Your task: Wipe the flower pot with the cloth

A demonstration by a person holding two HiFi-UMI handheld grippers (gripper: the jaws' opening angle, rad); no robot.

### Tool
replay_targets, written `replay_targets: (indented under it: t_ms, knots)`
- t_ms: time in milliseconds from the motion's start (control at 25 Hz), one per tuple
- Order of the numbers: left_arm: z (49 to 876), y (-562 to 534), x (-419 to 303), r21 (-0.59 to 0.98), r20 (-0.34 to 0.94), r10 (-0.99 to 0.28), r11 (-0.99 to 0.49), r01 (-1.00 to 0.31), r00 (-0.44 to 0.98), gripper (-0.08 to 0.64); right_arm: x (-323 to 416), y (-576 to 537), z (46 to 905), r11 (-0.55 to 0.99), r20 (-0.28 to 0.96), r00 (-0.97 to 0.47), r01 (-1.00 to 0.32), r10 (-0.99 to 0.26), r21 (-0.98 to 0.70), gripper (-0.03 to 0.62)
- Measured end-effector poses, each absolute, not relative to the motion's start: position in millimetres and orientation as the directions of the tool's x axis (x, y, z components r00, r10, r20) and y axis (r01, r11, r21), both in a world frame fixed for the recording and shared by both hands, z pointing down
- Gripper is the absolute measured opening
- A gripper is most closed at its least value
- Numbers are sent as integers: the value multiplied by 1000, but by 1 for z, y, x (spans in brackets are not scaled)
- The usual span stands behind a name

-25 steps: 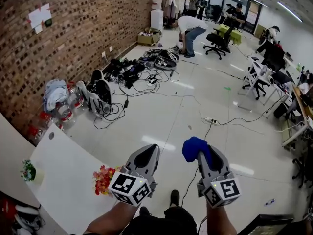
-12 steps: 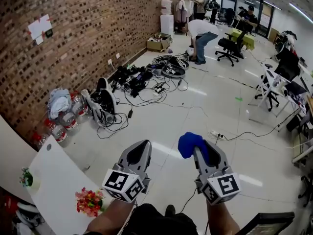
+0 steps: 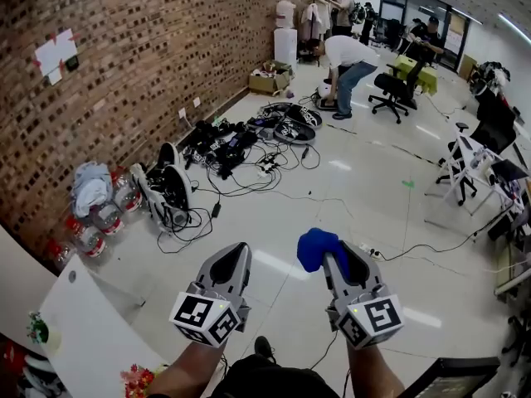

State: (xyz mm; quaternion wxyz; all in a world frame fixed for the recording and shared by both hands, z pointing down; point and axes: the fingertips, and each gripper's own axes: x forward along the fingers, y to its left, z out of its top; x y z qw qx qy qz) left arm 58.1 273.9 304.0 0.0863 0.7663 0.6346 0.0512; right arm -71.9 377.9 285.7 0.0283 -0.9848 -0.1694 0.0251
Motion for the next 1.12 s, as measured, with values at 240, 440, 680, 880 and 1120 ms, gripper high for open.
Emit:
replay_targets:
  t_ms: [240,440,680,880,1120]
  knots:
    - [302,323,116,192,-51,980,-180,965,193,4,-11,421,284,-949,-33,950,310,312,-57,98]
    - [310,360,161,198,-34,973,-217,956,228,5,39,464,291,-965,-32,965,256,259,-61,98]
    - [300,424,216,184,-31,951,-297,937,307,3,104,534,282,-983,-27,984,174,176,-60,98]
    - [287,458,261,146,-41,911,-400,905,409,5,162,575,268,-998,-59,998,27,30,-49,98]
    - [299,456,328,146,-12,861,-502,853,509,5,251,589,281,-993,-49,996,-85,-81,-83,98]
